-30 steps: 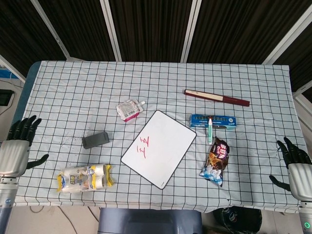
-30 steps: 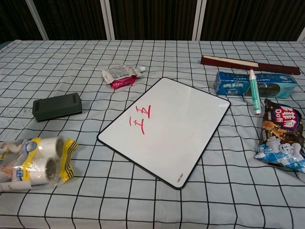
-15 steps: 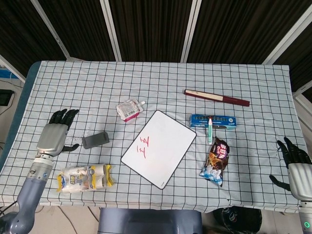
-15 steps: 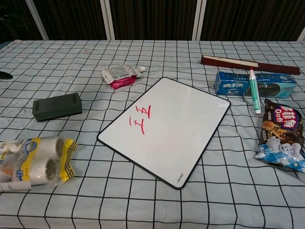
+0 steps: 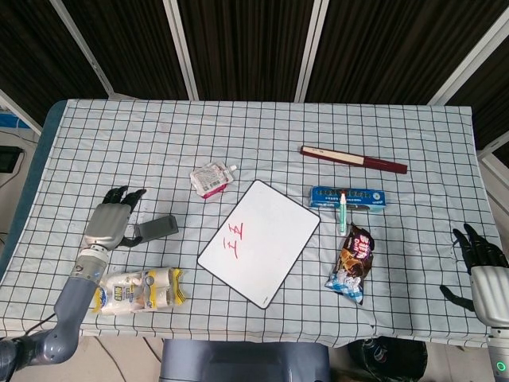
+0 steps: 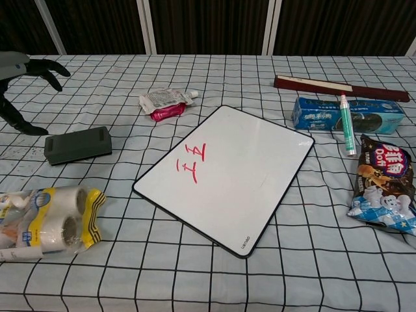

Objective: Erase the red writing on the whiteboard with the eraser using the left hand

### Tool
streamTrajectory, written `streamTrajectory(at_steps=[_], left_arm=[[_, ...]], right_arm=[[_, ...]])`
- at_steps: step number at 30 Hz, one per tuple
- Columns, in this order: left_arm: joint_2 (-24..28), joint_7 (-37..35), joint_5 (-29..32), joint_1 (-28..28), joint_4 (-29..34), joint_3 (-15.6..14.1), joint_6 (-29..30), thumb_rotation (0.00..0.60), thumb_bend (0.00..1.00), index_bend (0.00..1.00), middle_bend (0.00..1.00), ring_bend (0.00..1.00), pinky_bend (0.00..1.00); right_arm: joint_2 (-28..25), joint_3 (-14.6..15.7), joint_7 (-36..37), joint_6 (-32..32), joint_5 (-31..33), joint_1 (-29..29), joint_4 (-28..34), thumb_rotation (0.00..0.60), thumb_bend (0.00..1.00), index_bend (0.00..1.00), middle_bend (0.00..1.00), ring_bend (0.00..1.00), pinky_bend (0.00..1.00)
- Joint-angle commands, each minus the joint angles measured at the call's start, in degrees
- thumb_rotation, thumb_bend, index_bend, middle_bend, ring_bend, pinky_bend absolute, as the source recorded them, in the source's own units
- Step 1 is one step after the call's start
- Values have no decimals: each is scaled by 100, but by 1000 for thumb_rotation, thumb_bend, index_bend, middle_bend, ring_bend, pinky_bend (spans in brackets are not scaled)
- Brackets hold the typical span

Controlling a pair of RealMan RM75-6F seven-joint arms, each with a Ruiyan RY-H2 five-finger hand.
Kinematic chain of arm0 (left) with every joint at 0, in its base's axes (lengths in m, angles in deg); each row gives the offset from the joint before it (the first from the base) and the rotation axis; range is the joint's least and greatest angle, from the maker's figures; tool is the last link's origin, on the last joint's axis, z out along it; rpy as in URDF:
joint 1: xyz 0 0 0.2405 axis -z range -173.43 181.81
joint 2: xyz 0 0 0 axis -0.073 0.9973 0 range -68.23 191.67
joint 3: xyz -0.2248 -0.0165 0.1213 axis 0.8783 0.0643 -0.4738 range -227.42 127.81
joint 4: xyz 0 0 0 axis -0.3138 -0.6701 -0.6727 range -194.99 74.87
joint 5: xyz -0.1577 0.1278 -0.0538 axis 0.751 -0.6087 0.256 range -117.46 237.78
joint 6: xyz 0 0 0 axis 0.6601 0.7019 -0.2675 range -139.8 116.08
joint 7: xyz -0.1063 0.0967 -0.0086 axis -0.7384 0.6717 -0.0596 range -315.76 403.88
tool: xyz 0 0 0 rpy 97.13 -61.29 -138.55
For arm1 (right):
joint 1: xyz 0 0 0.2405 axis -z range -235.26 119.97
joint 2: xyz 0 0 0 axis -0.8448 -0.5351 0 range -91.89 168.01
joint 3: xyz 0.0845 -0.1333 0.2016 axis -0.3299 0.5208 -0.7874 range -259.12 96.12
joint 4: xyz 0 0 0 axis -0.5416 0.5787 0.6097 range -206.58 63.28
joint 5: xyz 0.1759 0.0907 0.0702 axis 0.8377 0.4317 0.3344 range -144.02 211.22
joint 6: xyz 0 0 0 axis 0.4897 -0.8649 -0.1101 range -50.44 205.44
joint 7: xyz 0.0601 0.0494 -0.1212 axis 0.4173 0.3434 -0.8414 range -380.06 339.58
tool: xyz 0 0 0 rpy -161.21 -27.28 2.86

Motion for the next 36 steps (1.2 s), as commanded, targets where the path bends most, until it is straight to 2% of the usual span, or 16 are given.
streamTrajectory(at_steps=[1, 10, 22, 36], left_arm=[[-238, -31, -3, 120, -313, -93, -47, 600, 171, 142, 222, 0, 76], [-597, -3, -191, 248, -669, -319, 84, 600, 172, 229, 279, 0, 75], [-938, 235, -52, 403, -1113, -479, 144, 600, 177, 256, 277, 0, 75], [-1096, 75, -103, 458, -1359, -578, 67, 600, 202, 319, 311, 0, 75]], right_arm=[[-2, -2, 5, -4, 6, 0, -2, 600, 71, 4, 15, 134, 187], [-11, -12, 16, -5, 14, -4, -9, 600, 70, 4, 15, 134, 187], [-23, -21, 34, -7, 24, -6, -12, 600, 71, 4, 15, 134, 187], [-31, -27, 49, -5, 33, -5, -7, 600, 71, 4, 15, 135, 187]])
